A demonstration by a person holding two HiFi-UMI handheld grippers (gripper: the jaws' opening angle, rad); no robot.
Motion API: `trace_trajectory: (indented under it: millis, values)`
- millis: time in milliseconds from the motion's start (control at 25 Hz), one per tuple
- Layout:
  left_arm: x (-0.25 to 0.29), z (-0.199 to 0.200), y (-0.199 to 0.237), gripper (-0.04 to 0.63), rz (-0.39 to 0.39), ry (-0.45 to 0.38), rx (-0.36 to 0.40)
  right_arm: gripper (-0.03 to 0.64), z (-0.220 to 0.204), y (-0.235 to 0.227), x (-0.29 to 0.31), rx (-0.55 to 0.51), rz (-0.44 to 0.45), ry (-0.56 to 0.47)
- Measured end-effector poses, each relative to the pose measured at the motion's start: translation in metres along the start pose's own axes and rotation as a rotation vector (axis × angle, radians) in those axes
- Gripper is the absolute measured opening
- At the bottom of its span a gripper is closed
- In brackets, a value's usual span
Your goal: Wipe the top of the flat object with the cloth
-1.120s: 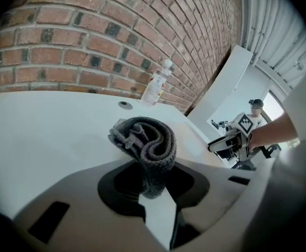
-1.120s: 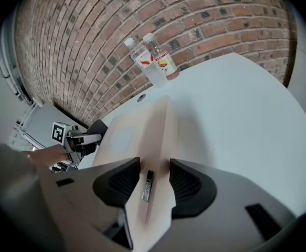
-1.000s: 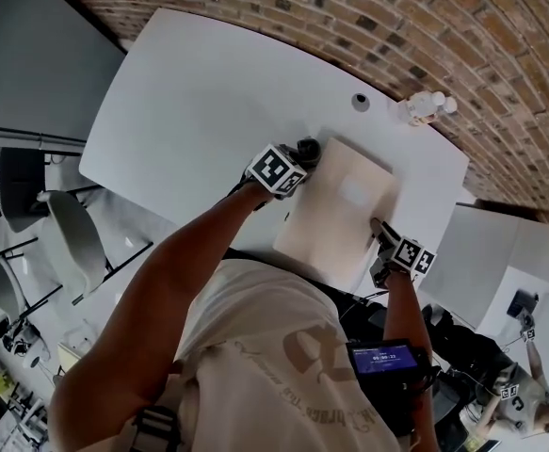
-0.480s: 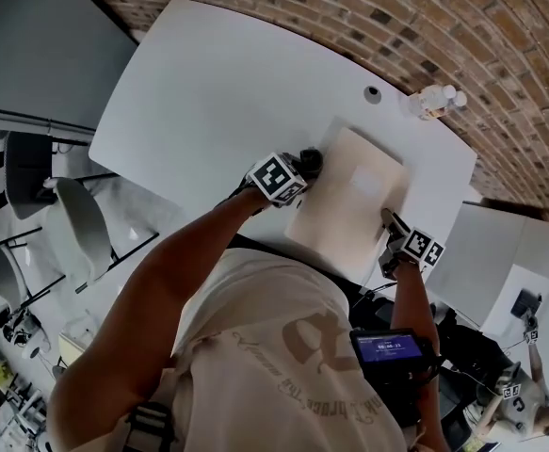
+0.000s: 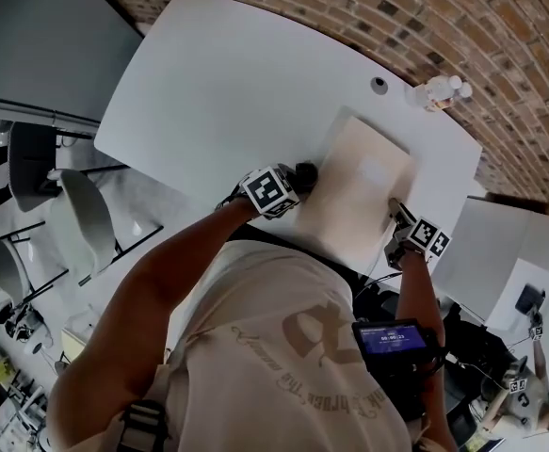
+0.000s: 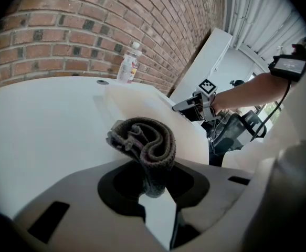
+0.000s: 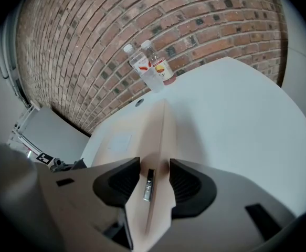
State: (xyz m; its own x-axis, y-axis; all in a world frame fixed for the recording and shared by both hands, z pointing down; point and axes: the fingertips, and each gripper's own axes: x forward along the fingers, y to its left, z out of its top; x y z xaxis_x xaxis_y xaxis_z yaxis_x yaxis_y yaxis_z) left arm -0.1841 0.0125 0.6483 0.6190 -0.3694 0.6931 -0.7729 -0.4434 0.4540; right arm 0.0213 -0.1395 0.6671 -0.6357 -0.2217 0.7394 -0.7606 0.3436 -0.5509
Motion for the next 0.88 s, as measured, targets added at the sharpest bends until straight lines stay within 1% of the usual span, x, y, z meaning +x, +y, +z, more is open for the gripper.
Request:
trace_trajectory:
  millis: [200, 400, 560, 800, 880]
  values:
    - [-0.005, -0.017, -0.014, 0.104, 0.011, 0.006, -0.002, 0.19, 0.001, -0.001, 0.001, -0.014, -0.006, -0.011]
    - [-0.01, -0.038, -0.032, 0.104, 0.034, 0.023, -0.013, 0.19, 0.0, 0.0, 0.0, -0.051, -0.02, -0.006]
    - [-0.016, -0.057, -0.048, 0.106, 0.071, 0.034, -0.031, 0.19, 0.001, 0.001, 0.0, -0.072, -0.013, -0.011]
    - [-0.019, -0.081, -0.072, 0.106, 0.158, 0.047, -0.077, 0.19, 0.002, -0.001, 0.0, -0.083, 0.011, -0.034]
    - [-0.018, -0.089, -0.083, 0.106, 0.165, 0.053, -0.098, 0.19, 0.003, -0.001, 0.0, -0.09, 0.019, -0.038]
